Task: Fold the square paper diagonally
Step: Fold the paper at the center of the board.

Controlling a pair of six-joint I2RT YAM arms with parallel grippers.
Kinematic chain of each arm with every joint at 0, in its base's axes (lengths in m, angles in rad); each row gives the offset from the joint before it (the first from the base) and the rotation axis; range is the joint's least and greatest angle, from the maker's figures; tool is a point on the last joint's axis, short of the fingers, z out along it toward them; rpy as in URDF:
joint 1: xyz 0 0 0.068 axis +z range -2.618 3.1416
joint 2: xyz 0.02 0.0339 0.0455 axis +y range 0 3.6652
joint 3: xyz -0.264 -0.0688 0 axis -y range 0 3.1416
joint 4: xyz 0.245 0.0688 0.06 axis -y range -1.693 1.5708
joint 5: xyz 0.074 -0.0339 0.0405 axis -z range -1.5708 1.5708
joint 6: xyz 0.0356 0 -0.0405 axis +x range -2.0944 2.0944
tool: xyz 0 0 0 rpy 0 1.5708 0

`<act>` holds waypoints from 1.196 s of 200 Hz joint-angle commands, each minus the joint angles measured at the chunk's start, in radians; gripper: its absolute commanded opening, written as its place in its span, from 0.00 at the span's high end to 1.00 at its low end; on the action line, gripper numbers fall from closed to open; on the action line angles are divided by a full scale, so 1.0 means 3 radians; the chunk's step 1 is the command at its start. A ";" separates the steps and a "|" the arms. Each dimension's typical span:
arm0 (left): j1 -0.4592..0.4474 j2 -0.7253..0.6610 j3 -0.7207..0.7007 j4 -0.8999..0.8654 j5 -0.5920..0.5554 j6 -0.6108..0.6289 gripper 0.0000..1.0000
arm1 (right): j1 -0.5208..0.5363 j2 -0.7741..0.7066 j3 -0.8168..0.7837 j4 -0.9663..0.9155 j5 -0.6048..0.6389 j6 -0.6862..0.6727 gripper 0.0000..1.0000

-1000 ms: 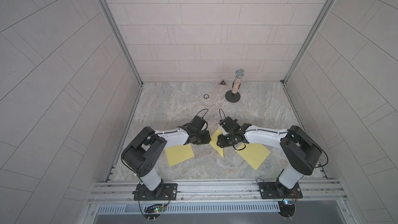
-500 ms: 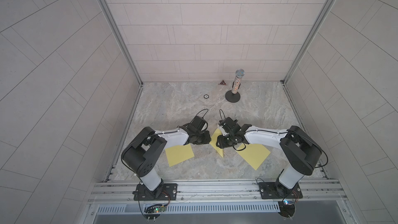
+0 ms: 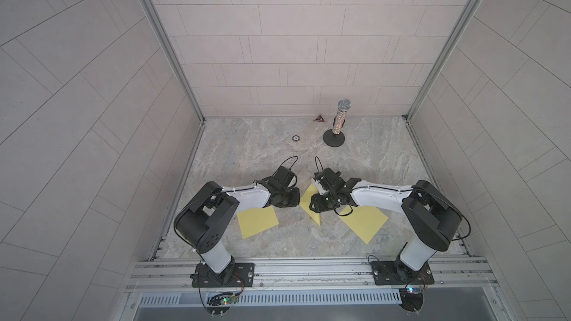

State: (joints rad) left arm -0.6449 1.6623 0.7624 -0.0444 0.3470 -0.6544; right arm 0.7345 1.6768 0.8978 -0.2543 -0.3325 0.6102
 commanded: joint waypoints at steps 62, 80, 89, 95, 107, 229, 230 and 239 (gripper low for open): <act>-0.0018 0.0104 -0.0085 -0.0362 -0.0083 0.0064 0.94 | -0.0025 -0.0316 0.0073 -0.0457 0.0250 -0.0088 0.43; -0.0027 0.0104 -0.0073 -0.0382 -0.0097 0.0073 0.94 | -0.0025 -0.0435 0.0126 -0.0569 0.0276 -0.0096 0.42; -0.0024 0.0104 -0.0072 -0.0383 -0.0097 0.0078 0.94 | -0.0020 -0.0503 0.0145 -0.0587 0.0244 -0.0091 0.42; -0.0026 0.0106 -0.0069 -0.0384 -0.0102 0.0080 0.94 | -0.0016 -0.0542 0.0156 -0.0587 0.0219 -0.0086 0.42; -0.0029 0.0109 -0.0066 -0.0391 -0.0103 0.0080 0.94 | -0.0005 -0.0605 0.0184 -0.0570 0.0145 -0.0078 0.42; -0.0053 0.0130 -0.0025 -0.0445 -0.0129 0.0110 0.94 | 0.0031 -0.0100 0.0340 0.0005 -0.0436 0.0191 0.70; -0.0051 0.0130 -0.0025 -0.0445 -0.0129 0.0111 0.94 | 0.0034 -0.0094 0.0341 0.0007 -0.0436 0.0191 0.70; -0.0050 0.0130 -0.0030 -0.0451 -0.0129 0.0111 0.94 | 0.0032 -0.0039 0.0336 0.0000 -0.0400 0.0185 0.70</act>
State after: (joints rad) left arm -0.6514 1.6642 0.7708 -0.0589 0.3370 -0.6361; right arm 0.7361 1.6260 0.9798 -0.2672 -0.4500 0.6567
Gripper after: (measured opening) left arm 0.060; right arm 0.299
